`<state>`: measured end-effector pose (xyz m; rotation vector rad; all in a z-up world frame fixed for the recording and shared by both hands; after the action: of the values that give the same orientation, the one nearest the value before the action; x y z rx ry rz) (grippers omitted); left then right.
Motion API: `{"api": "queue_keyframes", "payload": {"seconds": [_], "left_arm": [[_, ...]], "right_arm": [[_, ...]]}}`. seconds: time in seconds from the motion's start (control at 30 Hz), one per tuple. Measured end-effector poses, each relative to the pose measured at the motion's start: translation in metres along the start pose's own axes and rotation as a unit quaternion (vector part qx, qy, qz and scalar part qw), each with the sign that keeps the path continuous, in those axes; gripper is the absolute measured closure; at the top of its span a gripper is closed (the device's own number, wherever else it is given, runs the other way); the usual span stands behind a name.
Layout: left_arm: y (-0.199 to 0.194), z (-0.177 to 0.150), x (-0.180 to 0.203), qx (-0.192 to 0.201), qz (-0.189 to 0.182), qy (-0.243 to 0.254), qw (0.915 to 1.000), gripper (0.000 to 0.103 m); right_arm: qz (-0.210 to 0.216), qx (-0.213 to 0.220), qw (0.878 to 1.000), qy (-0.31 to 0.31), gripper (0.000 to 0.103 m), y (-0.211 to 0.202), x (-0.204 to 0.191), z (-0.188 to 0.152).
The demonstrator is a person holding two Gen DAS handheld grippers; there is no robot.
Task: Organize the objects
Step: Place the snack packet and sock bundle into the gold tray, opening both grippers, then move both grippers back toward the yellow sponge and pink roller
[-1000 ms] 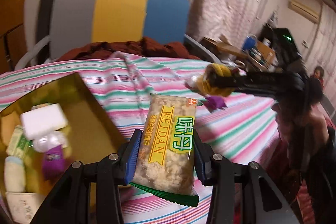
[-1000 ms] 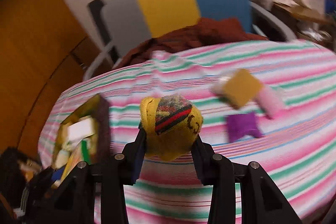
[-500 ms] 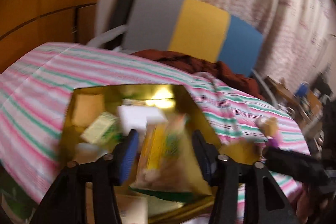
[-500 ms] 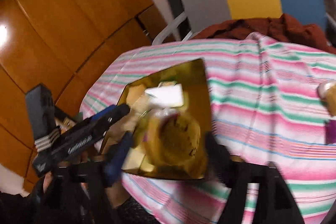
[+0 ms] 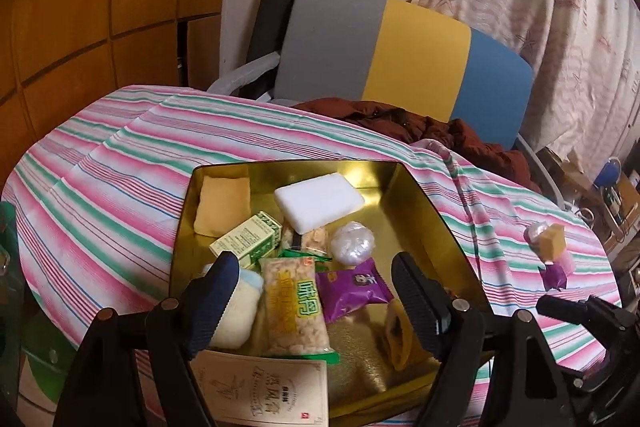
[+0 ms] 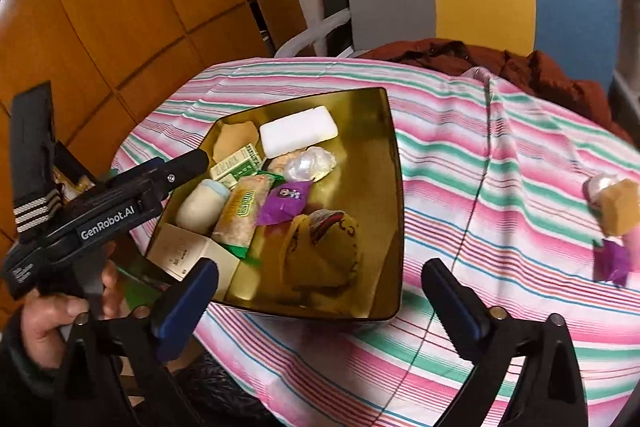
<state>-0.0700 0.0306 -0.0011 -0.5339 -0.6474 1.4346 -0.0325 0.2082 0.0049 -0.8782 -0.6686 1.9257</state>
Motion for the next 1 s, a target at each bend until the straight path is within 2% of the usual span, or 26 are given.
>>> {"api": "queue_keyframes", "payload": {"seconds": [0.47,0.63,0.87,1.0], "left_arm": [[-0.015,-0.01,0.031,0.013,0.001,0.068,0.9976,0.023],[-0.019,-0.012,0.041,0.018,-0.002,0.087,0.9961,0.022],[-0.024,-0.014,0.053,0.026,-0.009,0.108,0.9938,0.021],[-0.027,-0.016,0.06,0.027,-0.018,0.117,0.9926,0.021]], "right_arm": [[-0.089,0.048,0.995,-0.022,0.0,-0.016,0.009,0.001],[-0.13,0.054,0.99,0.0,0.001,-0.022,0.027,0.001],[-0.161,0.064,0.984,0.035,0.0,-0.043,0.06,0.002],[-0.145,0.076,0.983,0.08,0.0,-0.059,0.085,0.005]]}}
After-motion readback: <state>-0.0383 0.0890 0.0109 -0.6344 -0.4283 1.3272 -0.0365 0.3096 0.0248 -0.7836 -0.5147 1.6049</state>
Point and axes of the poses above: each gripper's, at about its wrist camera, not at the fingertips, and y roughly the way its jaws point, x to its right, z to its top, the point moved 2 cm from there along y, roughly the way its jaws point, and after that the axes turned 6 degrees about z, right-handed, at the moved point
